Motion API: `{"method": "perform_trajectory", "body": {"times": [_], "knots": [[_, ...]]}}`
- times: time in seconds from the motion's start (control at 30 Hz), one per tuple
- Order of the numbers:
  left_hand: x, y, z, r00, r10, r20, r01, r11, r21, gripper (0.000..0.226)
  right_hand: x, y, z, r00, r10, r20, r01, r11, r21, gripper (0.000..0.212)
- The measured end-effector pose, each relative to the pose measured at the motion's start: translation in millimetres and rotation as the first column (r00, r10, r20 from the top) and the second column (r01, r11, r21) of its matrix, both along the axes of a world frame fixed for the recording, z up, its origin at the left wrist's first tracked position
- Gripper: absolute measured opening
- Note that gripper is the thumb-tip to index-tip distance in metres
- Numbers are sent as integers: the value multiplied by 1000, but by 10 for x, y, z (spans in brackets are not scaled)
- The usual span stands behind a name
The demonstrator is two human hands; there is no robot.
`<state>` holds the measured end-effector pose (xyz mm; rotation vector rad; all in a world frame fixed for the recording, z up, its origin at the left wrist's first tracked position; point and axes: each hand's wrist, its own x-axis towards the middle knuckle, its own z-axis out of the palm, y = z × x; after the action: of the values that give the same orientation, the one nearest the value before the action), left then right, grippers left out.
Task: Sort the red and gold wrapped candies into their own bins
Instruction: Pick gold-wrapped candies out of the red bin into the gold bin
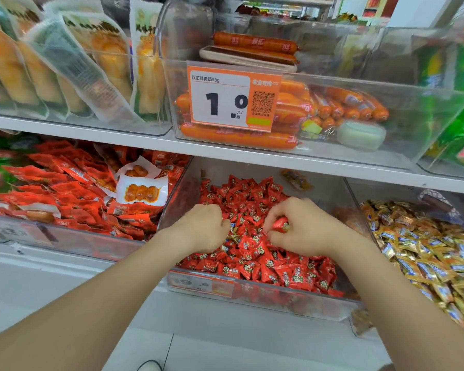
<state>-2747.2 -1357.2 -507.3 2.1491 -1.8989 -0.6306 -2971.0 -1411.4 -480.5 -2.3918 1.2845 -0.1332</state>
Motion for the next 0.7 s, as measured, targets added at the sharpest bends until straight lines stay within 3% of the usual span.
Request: {"method": "perform_trajectory", "body": {"times": [0.07,0.13,0.2,0.27,0.37,0.43,0.5,0.6,0.7], "knots": [[-49,-16,-24,999,-42,28,42,999,12,27,-80,58,40,1000,-13,-27,13,1000,-23,19],[-59,-52,-56,995,-77,62,75,996,43,1,-132,84,69,998,-59,12,59,997,-44,27],[-45,-87,-119,990,-115,77,106,988,111,16,-136,84,72,993,-111,32,115,977,-179,21],[-34,-106,-192,985,-150,82,139,982,127,9,-69,67,41,988,-149,50,157,944,-291,26],[-21,-119,-260,980,-176,92,170,983,72,26,131,53,7,989,-85,124,116,956,-271,32],[-7,-127,-292,980,-168,104,166,986,30,35,298,64,-36,993,8,116,21,969,-245,25],[2,-145,-317,978,-167,127,168,986,4,34,459,74,-110,997,65,37,-56,980,-192,17],[12,-158,-320,986,-119,119,122,992,-21,35,634,59,-281,985,74,-158,-106,974,-203,28],[21,-156,-287,993,-57,103,64,996,-69,34,720,1,-370,980,64,-187,-113,958,-263,33]]}}
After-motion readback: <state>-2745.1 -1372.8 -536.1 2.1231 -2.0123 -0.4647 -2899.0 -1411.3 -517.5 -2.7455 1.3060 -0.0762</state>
